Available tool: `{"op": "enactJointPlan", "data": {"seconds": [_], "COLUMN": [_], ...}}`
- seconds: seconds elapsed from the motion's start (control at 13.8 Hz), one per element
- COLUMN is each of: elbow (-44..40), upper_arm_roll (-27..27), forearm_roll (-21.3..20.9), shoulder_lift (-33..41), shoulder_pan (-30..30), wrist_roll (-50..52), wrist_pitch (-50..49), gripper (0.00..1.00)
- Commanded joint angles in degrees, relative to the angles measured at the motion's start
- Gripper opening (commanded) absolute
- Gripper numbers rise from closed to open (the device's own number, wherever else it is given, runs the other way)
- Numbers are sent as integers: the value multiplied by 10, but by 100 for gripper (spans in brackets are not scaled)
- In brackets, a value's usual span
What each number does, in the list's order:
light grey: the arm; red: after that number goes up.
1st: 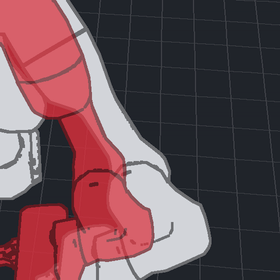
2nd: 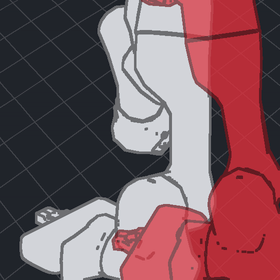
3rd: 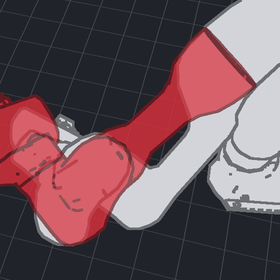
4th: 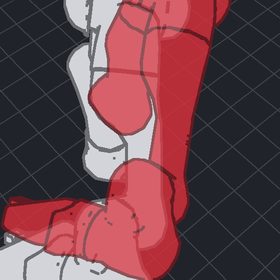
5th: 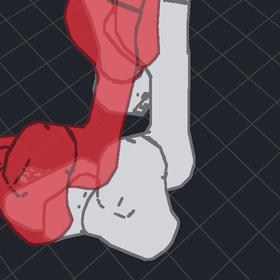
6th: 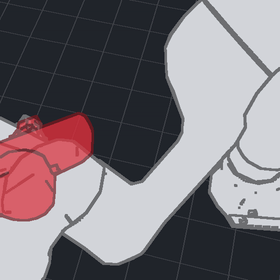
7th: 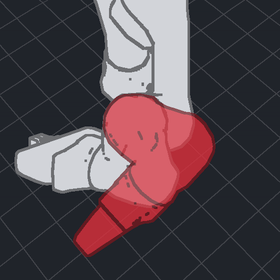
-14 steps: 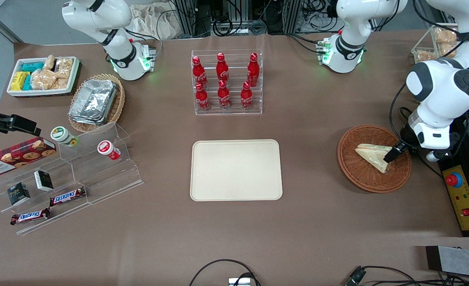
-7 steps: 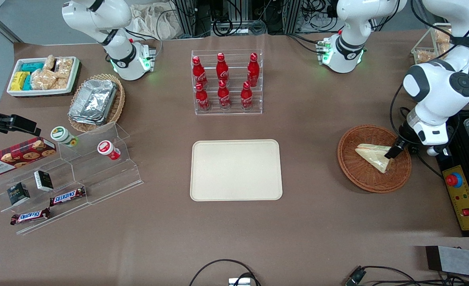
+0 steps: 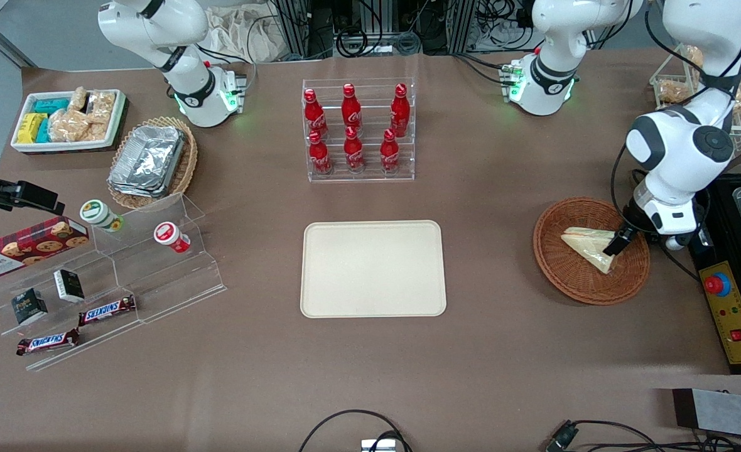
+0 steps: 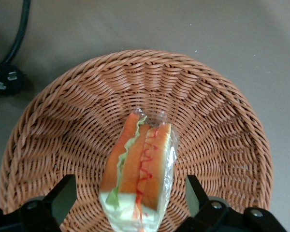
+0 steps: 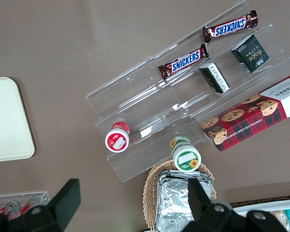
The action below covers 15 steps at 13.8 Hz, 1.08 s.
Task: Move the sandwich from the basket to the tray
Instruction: 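Lift the sandwich with the left gripper and carry it toward the cream tray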
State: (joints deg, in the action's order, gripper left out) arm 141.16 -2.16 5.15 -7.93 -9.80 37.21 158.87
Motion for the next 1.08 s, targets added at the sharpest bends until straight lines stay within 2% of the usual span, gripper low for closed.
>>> {"op": "enactJointPlan", "data": {"seconds": [0.0,0.14,0.22,0.43,0.51,0.58,0.87,1.01], "elbow": [4,4,4,5,5,5,7,5], "upper_arm_roll": [-4,-5,-5,-7,-7,-7,-7,-7], "forearm_roll": [7,7,7,6,6,6,4,2], "shoulder_lift": [-15,-17,-17,-16,-16,-16,0,33], "shoulder_pan": [0,2,4,7,13,16,17,18], "wrist_roll": [6,7,7,8,8,8,-3,-35], "wrist_pitch": [29,30,29,28,28,28,20,-29], "gripper": [100,100,91,21,9,4,2,2]}}
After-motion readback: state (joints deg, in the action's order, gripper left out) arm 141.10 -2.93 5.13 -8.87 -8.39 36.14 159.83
